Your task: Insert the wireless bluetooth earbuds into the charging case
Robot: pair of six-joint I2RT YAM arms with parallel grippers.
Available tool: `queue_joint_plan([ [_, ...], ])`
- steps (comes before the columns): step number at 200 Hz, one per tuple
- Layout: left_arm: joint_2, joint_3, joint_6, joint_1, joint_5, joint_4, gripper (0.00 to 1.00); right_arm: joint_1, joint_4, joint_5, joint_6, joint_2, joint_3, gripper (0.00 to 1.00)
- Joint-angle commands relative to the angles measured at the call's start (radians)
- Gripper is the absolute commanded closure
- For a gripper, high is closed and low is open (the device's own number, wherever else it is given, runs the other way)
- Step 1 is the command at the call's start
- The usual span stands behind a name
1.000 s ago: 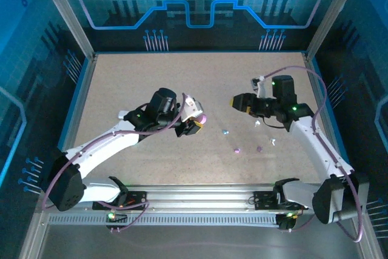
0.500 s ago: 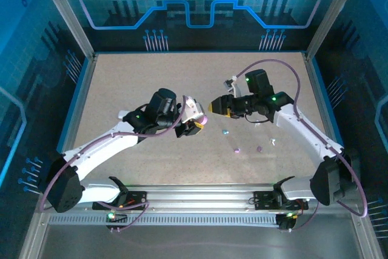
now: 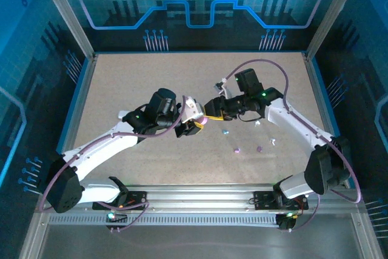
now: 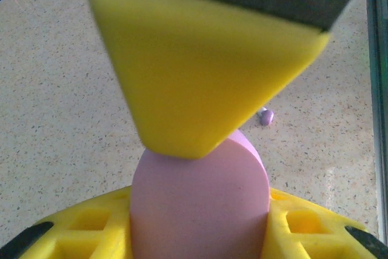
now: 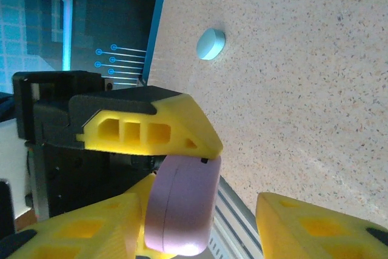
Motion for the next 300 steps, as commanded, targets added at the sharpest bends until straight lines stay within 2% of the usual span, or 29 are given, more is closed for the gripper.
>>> queue_joint_plan([
  [1,-0.026,0.030,0.026,-0.010,0.007,0.009,0.65,0.024,-0.050,-0.045,-0.028,0.019,0.044,0.48],
  [18,-0.026,0.030,0.027,-0.011,0.007,0.009,0.65,0.033,-0.061,-0.041,-0.034,0.028,0.049,0.49],
  [67,-0.029,0.035,0.033,-0.013,-0.009,0.007,0.62,0.036,-0.063,-0.041,-0.035,0.036,0.050,0.70],
  [88,-0.045,0.018,0.021,-0.011,-0.019,0.030,0.46,0.028,-0.014,-0.061,-0.009,0.019,0.039,0.76],
  [106,-0.082,-0.033,-0.009,-0.006,-0.018,0.102,0.33,0.005,0.102,-0.123,0.063,-0.003,0.005,0.78],
  [126,-0.144,-0.115,-0.068,0.040,0.048,0.225,0.28,-0.041,0.273,-0.214,0.191,-0.023,-0.040,0.79],
  [156,-0.228,-0.257,-0.271,0.176,0.177,0.522,0.26,-0.106,0.486,-0.314,0.375,-0.022,-0.053,0.81],
  [172,-0.241,-0.308,-0.318,0.196,0.204,0.657,0.25,-0.120,0.577,-0.343,0.469,-0.011,-0.044,0.81],
  [202,-0.213,-0.308,-0.371,0.195,0.212,0.749,0.24,-0.120,0.671,-0.359,0.585,0.010,-0.002,0.81],
  [234,-0.162,-0.300,-0.431,0.193,0.208,0.905,0.24,-0.119,0.675,-0.362,0.620,0.019,0.038,0.81],
  [300,-0.078,-0.223,-0.441,0.169,0.226,0.972,0.25,-0.110,0.705,-0.363,0.666,0.016,0.034,0.79],
])
